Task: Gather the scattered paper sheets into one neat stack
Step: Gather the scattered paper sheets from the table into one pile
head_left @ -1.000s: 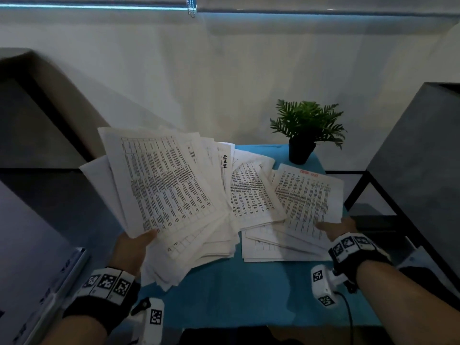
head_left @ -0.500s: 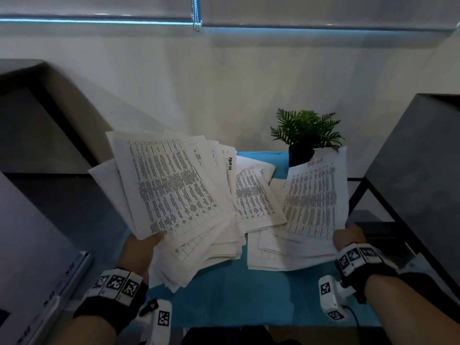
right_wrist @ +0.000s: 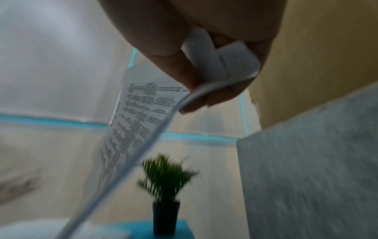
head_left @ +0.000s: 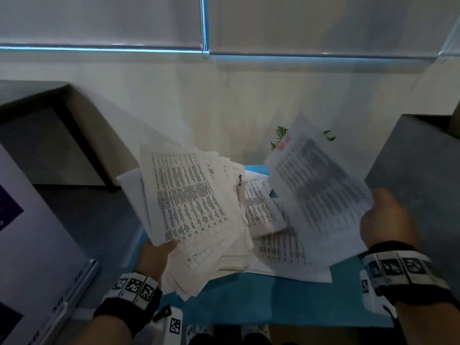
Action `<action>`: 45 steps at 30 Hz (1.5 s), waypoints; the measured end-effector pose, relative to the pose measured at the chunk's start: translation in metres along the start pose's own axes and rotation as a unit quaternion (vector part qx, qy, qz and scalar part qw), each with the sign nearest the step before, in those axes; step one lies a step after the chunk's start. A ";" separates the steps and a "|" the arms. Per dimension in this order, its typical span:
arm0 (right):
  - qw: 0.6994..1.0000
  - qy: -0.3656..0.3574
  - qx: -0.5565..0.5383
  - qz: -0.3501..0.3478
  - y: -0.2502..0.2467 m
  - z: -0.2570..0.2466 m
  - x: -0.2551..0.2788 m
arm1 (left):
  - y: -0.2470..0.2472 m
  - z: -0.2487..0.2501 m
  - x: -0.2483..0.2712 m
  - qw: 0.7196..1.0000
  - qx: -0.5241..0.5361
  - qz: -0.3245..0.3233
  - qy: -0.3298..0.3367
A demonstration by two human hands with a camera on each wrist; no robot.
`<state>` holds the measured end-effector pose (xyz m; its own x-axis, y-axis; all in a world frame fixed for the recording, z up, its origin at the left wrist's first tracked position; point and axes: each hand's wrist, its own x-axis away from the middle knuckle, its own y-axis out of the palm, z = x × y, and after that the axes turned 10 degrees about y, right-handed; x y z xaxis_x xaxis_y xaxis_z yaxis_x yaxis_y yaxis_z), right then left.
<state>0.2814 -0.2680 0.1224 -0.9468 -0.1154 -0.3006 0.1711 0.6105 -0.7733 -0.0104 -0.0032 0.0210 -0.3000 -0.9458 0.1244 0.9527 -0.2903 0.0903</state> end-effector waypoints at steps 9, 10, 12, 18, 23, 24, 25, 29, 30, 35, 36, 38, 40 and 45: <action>0.927 0.091 -0.318 -0.175 -0.006 -0.080 0.016 | 0.016 0.008 0.017 0.995 0.017 -0.085 -0.058; 0.917 0.100 -0.318 -0.219 0.006 -0.086 0.024 | 0.018 0.010 0.020 0.992 0.022 -0.102 -0.068; 0.907 0.094 -0.294 -0.285 0.033 -0.094 0.042 | 0.024 0.013 0.025 0.985 0.060 -0.141 -0.086; 0.931 0.074 -0.162 -0.320 0.081 -0.088 0.076 | 0.028 0.007 0.019 0.984 -0.002 -0.156 -0.083; 0.943 0.064 -0.152 -0.290 0.090 -0.064 0.061 | 0.013 0.006 0.013 0.980 -0.004 -0.175 -0.094; 0.926 0.093 -0.191 -0.314 0.091 -0.059 0.058 | 0.011 0.006 0.012 0.977 -0.005 -0.187 -0.102; 0.891 0.135 -0.244 -0.358 0.090 -0.056 0.057 | 0.009 0.005 0.010 0.977 -0.014 -0.188 -0.099; 0.692 0.256 -0.381 -0.558 0.085 -0.047 0.067 | 0.007 0.004 0.009 0.977 -0.009 -0.198 -0.085; 0.679 0.254 -0.384 -0.572 0.086 -0.047 0.070 | 0.009 0.007 0.012 0.975 0.002 -0.205 -0.082; 0.746 0.208 -0.384 -0.503 0.092 -0.051 0.072 | 0.010 0.027 0.021 0.975 0.069 -0.179 -0.112; 0.761 0.199 -0.379 -0.488 0.093 -0.053 0.072 | 0.010 0.031 0.021 0.970 0.118 -0.173 -0.120; 0.777 0.183 -0.380 -0.467 0.093 -0.060 0.075 | 0.012 0.042 0.025 0.956 0.181 -0.193 -0.124; 0.797 0.157 -0.377 -0.446 0.093 -0.067 0.079 | 0.016 0.042 0.024 0.966 0.102 -0.224 -0.085; 0.824 0.096 -0.347 -0.437 0.103 -0.070 0.081 | 0.018 0.017 0.002 0.994 0.014 -0.107 -0.035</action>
<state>0.2035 -0.1593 0.0578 -0.6631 -0.6634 0.3467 -0.7331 0.6691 -0.1221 0.0049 -0.0080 0.0400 -0.4996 -0.8498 0.1681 0.8650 -0.4789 0.1501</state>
